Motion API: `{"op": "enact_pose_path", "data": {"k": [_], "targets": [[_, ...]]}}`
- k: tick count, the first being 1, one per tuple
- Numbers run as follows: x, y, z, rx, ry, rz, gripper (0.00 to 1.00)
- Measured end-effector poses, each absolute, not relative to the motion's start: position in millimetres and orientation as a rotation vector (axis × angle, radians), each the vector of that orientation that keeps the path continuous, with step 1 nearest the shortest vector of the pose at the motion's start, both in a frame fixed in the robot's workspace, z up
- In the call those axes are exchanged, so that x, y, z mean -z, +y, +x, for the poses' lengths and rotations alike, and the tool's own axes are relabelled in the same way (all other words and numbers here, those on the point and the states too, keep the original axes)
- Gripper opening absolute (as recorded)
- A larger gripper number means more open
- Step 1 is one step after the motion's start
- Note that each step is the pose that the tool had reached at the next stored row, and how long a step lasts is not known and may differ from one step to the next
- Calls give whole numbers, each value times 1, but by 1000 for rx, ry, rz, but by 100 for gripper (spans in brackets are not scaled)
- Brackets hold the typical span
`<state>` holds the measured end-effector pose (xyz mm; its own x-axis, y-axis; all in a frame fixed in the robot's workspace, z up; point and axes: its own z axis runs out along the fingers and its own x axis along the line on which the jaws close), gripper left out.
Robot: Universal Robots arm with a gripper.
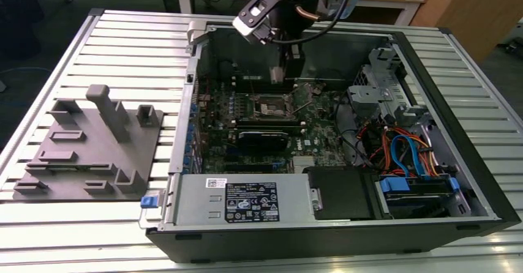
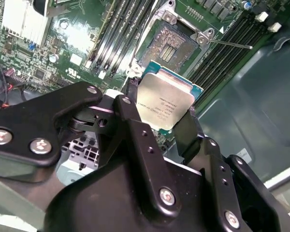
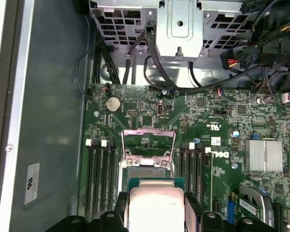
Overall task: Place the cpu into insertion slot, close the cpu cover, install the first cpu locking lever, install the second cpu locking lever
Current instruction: 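Place the cpu into insertion slot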
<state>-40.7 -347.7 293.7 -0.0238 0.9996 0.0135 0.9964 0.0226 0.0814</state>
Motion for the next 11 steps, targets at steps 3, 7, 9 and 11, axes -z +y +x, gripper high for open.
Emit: {"op": "enact_pose_path", "data": {"k": [3, 7, 9, 11], "targets": [[-288, -348, -41, -105, 2212, 2161, 54], [-281, -348, -41, -105, 2212, 2161, 54], [-277, -348, -41, -105, 2212, 2161, 54], [-275, -348, -41, -105, 2212, 2161, 54]]}}
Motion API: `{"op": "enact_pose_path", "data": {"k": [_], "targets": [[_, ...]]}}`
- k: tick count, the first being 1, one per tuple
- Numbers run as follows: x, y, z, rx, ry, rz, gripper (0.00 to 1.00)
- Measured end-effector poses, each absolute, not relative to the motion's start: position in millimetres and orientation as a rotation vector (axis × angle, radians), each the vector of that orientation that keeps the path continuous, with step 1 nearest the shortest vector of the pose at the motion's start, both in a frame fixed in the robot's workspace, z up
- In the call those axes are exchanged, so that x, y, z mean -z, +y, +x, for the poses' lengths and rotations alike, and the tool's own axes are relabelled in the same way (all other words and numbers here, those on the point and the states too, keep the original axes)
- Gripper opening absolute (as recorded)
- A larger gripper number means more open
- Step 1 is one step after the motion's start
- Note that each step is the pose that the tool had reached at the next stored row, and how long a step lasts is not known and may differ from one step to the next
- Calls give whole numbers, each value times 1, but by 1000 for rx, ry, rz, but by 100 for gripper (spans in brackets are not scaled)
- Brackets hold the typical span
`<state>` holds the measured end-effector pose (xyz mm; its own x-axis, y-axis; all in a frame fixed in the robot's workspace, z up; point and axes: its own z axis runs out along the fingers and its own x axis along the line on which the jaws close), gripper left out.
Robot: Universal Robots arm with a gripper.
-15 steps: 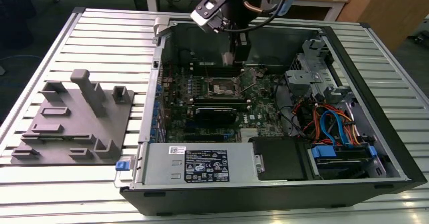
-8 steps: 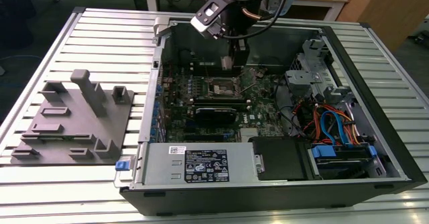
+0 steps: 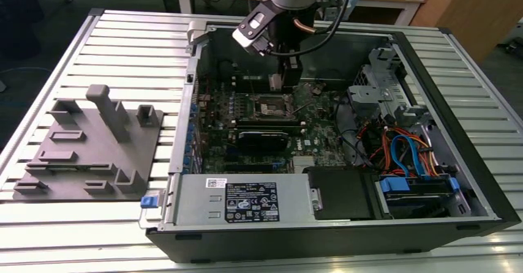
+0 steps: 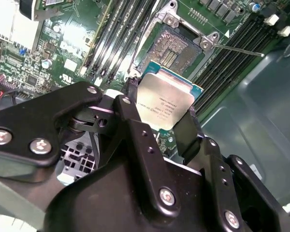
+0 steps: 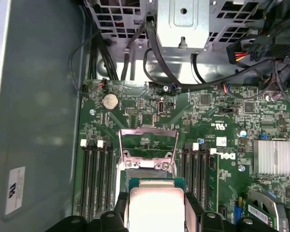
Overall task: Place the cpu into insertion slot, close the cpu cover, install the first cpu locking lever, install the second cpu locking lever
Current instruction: 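Place the cpu into insertion slot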
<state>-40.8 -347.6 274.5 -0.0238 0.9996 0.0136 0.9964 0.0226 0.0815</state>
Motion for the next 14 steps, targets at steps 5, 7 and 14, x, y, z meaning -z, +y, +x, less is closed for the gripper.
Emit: {"op": "enact_pose_path", "data": {"k": [5, 7, 14], "targets": [[-274, -348, -41, -105, 2213, 2160, 54], [-274, -348, -41, -105, 2213, 2160, 54], [-274, -348, -41, -105, 2213, 2160, 54]]}}
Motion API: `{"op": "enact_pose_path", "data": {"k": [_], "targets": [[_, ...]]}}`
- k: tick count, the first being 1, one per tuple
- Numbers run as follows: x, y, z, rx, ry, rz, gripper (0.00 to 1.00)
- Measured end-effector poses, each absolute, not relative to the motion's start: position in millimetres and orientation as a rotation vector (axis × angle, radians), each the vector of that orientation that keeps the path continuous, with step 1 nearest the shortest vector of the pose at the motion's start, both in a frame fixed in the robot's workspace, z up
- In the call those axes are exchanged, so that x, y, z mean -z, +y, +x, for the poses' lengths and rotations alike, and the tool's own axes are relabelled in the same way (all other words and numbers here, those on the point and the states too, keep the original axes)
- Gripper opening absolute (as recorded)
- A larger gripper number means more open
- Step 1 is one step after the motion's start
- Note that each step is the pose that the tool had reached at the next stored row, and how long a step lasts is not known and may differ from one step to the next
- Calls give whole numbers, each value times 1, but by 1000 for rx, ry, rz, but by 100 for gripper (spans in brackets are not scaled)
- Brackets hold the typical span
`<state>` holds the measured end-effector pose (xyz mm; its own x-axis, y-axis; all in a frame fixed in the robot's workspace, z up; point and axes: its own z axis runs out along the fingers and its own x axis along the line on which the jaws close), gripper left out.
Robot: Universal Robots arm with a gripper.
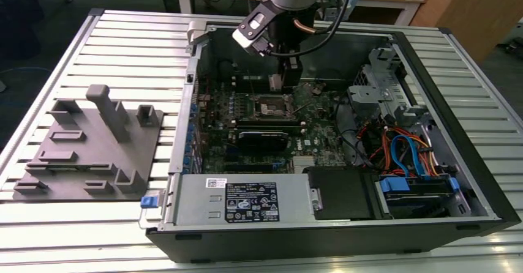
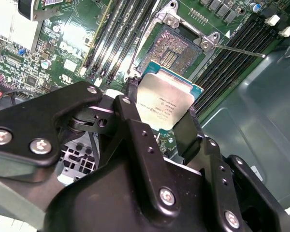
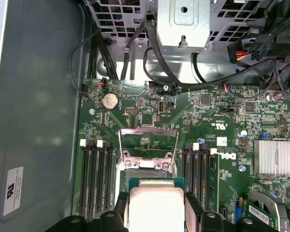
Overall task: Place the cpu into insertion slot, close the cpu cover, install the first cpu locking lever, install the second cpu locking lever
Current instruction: 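Place the cpu into insertion slot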
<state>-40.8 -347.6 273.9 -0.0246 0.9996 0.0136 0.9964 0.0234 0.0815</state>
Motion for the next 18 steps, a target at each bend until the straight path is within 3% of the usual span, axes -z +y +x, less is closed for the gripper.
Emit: {"op": "enact_pose_path", "data": {"k": [18], "targets": [[-257, -348, -41, -105, 2213, 2160, 54]]}}
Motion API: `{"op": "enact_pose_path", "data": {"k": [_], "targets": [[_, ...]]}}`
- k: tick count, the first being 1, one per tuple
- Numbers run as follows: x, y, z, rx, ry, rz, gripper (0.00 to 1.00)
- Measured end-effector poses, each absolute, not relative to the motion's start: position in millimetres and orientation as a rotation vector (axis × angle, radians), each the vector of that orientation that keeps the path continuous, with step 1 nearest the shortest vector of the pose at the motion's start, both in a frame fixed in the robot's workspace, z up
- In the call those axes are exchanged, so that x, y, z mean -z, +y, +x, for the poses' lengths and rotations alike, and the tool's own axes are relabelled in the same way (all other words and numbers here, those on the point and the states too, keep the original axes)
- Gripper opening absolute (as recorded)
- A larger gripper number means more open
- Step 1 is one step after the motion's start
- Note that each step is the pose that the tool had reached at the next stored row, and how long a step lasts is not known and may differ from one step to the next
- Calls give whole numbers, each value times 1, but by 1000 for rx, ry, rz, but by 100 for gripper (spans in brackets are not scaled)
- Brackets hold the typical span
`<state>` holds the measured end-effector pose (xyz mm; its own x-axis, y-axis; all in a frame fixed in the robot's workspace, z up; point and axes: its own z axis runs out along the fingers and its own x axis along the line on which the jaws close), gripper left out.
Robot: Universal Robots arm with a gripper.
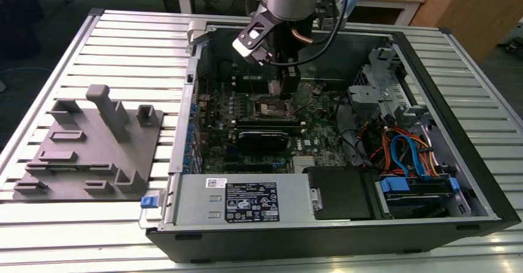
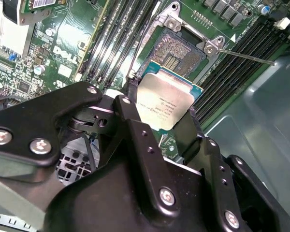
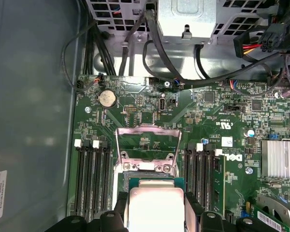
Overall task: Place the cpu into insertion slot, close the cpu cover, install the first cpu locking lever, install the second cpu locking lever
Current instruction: 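Place the cpu into insertion slot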
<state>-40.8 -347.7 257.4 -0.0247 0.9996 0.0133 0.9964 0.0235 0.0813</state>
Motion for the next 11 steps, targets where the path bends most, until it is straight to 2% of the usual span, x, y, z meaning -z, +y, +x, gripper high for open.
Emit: {"op": "enact_pose_path", "data": {"k": [11], "targets": [[-249, -347, -43, -105, 2213, 2160, 54]]}}
